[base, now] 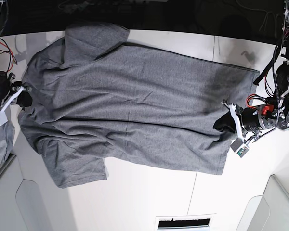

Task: Layout the t-shirt on the table in an organized manner, then fold the t-shirt properly
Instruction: 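Tug the shirt taut with both grippers and release the left gripper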

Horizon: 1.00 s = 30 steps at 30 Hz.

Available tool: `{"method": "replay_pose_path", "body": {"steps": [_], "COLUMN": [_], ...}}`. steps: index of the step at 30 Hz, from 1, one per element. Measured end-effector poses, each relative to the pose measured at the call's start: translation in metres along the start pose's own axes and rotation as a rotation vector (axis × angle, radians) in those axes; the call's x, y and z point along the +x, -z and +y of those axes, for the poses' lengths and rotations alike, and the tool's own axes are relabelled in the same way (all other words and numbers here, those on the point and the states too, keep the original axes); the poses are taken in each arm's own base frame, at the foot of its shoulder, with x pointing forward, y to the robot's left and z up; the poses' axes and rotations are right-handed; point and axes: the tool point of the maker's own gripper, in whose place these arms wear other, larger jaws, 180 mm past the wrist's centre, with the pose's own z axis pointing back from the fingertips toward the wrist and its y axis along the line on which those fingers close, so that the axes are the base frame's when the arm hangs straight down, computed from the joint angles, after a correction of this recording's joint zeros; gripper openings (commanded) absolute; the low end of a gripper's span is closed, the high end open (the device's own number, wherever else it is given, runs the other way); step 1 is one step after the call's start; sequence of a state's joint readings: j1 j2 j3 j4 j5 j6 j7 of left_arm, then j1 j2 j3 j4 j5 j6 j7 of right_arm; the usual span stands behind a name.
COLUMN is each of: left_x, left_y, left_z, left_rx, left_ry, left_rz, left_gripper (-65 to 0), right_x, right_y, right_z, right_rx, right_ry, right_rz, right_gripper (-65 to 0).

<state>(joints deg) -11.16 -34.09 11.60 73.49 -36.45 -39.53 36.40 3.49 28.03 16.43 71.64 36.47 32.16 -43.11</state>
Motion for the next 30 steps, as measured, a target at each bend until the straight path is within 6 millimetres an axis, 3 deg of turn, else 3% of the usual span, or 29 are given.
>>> {"method": "replay_pose_path", "body": {"steps": [4,12,15,18,21,26,30], "left_x": [-0.009,-0.074,-0.083,-0.082,-0.084,-0.080,-0.078], "left_y": [0.002,0.010,0.012,0.017,0.024,0.035,0.035], "left_z": [0.007,0.019,0.021,0.015,-0.003,-0.031,-0.038], "left_rx": [0.029,0.047,0.043,0.027,-0.028,-0.114,-0.146], "left_ry": [0.020,-0.123,-0.173,-0.200,-0.266,-0.347,-0.374], "left_rz": [0.024,0.159,0.155,0.138,0.126,0.123,0.116], "left_gripper": [-65.0,-65.0,-65.0,-65.0,-65.0,-65.0,-65.0], "right_x": [-0.018,-0.060,-0.067,-0.066,-0.057,-0.032,-0.008], "right_y": [0.012,0.011,0.013,0.021,0.028,0.038,0.041], "right_z": [0.011,0.009,0.006,-0.003,-0.014,-0.030,-0.039], "right_rx": [0.017,0.013,0.020,0.014,0.001,-0.035,-0.079], "right_ry": [0.024,0.058,0.080,0.110,0.134,0.135,0.098], "right_rz": [0.044,0.137,0.143,0.114,0.105,0.088,0.089], "right_gripper": [-65.0,-65.0,-65.0,-65.0,-65.0,-65.0,-65.0]}}
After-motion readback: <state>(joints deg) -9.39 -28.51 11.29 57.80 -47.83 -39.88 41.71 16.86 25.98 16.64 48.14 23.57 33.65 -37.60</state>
